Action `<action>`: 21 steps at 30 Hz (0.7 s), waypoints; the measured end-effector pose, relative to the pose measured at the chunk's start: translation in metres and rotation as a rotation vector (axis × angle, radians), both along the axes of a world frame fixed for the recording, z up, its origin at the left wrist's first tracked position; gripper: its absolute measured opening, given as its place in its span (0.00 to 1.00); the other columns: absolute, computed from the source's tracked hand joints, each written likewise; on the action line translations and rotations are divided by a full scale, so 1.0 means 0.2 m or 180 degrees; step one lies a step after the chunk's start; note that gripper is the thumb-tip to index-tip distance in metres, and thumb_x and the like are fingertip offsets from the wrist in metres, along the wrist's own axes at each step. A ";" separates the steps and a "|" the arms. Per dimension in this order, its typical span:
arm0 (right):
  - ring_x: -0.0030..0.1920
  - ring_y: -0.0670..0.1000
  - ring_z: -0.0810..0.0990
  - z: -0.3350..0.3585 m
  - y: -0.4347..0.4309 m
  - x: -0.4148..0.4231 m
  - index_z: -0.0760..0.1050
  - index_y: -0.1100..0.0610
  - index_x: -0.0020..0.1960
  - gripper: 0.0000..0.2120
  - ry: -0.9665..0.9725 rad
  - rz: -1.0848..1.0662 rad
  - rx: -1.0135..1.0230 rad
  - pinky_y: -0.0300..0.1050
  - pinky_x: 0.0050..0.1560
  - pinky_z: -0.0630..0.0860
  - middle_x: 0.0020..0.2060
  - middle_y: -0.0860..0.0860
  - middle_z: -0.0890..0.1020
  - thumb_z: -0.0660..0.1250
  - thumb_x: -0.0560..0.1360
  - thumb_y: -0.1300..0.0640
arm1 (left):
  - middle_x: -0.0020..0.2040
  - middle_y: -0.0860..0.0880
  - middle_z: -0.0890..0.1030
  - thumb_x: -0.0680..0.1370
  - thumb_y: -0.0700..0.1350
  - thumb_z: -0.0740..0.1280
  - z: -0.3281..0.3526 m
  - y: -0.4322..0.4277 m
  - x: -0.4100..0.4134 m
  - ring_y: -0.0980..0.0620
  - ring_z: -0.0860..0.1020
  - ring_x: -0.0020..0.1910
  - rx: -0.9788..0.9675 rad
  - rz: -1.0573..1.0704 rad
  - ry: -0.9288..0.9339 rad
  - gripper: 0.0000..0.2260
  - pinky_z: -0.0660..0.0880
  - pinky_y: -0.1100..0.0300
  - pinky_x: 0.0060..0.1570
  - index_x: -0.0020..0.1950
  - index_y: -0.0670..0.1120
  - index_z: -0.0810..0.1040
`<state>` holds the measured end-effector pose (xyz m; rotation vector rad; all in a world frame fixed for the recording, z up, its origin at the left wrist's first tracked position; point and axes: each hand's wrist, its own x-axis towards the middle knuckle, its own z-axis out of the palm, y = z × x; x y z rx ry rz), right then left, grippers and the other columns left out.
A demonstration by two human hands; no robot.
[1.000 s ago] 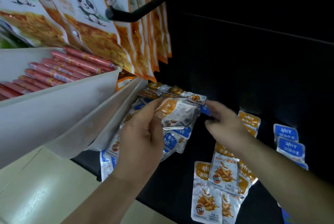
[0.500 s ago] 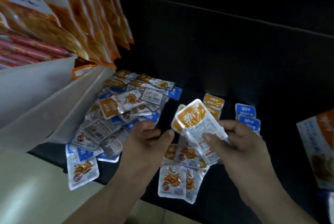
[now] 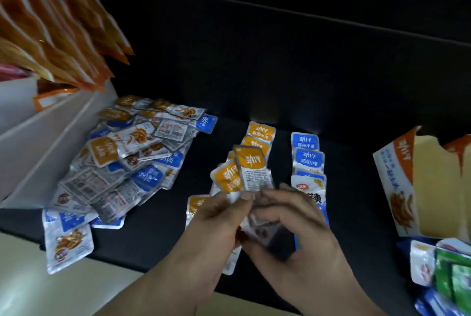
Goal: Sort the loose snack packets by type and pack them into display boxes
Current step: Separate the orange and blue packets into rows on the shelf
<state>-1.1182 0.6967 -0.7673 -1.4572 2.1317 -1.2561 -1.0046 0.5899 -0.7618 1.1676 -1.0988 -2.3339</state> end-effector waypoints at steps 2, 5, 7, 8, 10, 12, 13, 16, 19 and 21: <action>0.65 0.51 0.80 0.02 0.04 -0.01 0.86 0.49 0.51 0.12 -0.0377 0.0165 -0.0031 0.43 0.66 0.76 0.59 0.46 0.82 0.78 0.68 0.50 | 0.58 0.40 0.86 0.84 0.44 0.64 -0.02 0.02 0.00 0.37 0.83 0.59 -0.0111 -0.0058 -0.0119 0.12 0.77 0.42 0.62 0.61 0.49 0.85; 0.51 0.50 0.86 0.07 0.07 -0.07 0.83 0.46 0.46 0.08 -0.1168 -0.0498 0.0070 0.45 0.49 0.83 0.50 0.50 0.85 0.78 0.72 0.56 | 0.56 0.46 0.87 0.85 0.43 0.63 -0.01 0.04 0.00 0.43 0.85 0.57 -0.0391 -0.0345 -0.0394 0.11 0.78 0.42 0.62 0.63 0.50 0.83; 0.46 0.50 0.88 0.09 0.07 -0.11 0.80 0.45 0.50 0.14 -0.2084 -0.1069 0.0336 0.51 0.47 0.84 0.47 0.49 0.87 0.80 0.71 0.59 | 0.54 0.51 0.88 0.84 0.42 0.64 0.00 0.06 -0.01 0.51 0.86 0.53 -0.0597 -0.0656 -0.0464 0.10 0.81 0.54 0.54 0.62 0.51 0.81; 0.47 0.50 0.88 0.10 0.07 -0.13 0.79 0.46 0.54 0.17 -0.2474 -0.1200 0.0403 0.54 0.48 0.84 0.48 0.48 0.87 0.80 0.71 0.60 | 0.52 0.52 0.88 0.84 0.40 0.65 0.01 0.08 -0.01 0.54 0.86 0.51 -0.0669 -0.0799 -0.0459 0.10 0.81 0.61 0.48 0.61 0.51 0.81; 0.48 0.52 0.88 0.11 0.07 -0.16 0.78 0.48 0.61 0.22 -0.2967 -0.1332 0.0424 0.58 0.49 0.84 0.50 0.48 0.88 0.79 0.70 0.61 | 0.50 0.55 0.88 0.84 0.38 0.65 0.03 0.10 -0.03 0.58 0.86 0.49 -0.0753 -0.0972 -0.0454 0.11 0.79 0.68 0.44 0.58 0.53 0.81; 0.46 0.52 0.89 0.11 0.05 -0.15 0.76 0.48 0.63 0.26 -0.3146 -0.1480 0.0383 0.55 0.46 0.84 0.49 0.50 0.88 0.79 0.70 0.64 | 0.49 0.56 0.88 0.83 0.39 0.66 0.02 0.11 -0.03 0.59 0.86 0.49 -0.0725 -0.0957 -0.0525 0.10 0.79 0.66 0.45 0.58 0.53 0.81; 0.46 0.51 0.89 0.10 0.05 -0.15 0.76 0.48 0.64 0.27 -0.3065 -0.1561 0.0395 0.53 0.46 0.83 0.48 0.49 0.88 0.79 0.70 0.65 | 0.50 0.56 0.88 0.82 0.40 0.67 0.02 0.11 -0.04 0.58 0.86 0.49 -0.0668 -0.0873 -0.0560 0.09 0.80 0.64 0.47 0.58 0.53 0.81; 0.48 0.49 0.88 0.07 0.05 -0.15 0.77 0.48 0.63 0.26 -0.2775 -0.1643 0.0505 0.53 0.48 0.83 0.47 0.46 0.88 0.79 0.70 0.65 | 0.50 0.56 0.88 0.82 0.43 0.69 -0.02 0.08 0.00 0.57 0.86 0.49 -0.0892 -0.0599 -0.0809 0.09 0.84 0.57 0.46 0.59 0.54 0.81; 0.47 0.48 0.87 0.04 0.03 -0.15 0.81 0.48 0.51 0.12 -0.2563 -0.1591 0.0649 0.47 0.45 0.82 0.44 0.44 0.87 0.78 0.72 0.60 | 0.49 0.54 0.88 0.82 0.44 0.69 -0.03 0.07 0.03 0.53 0.87 0.49 -0.0976 -0.0492 -0.0771 0.08 0.83 0.56 0.44 0.58 0.54 0.83; 0.48 0.46 0.86 0.05 0.01 -0.12 0.79 0.46 0.48 0.09 -0.2434 -0.1594 0.0791 0.45 0.43 0.82 0.44 0.43 0.86 0.77 0.73 0.57 | 0.49 0.54 0.88 0.83 0.45 0.67 -0.03 0.07 0.05 0.53 0.87 0.49 -0.0969 -0.0424 -0.0726 0.08 0.80 0.62 0.41 0.56 0.55 0.85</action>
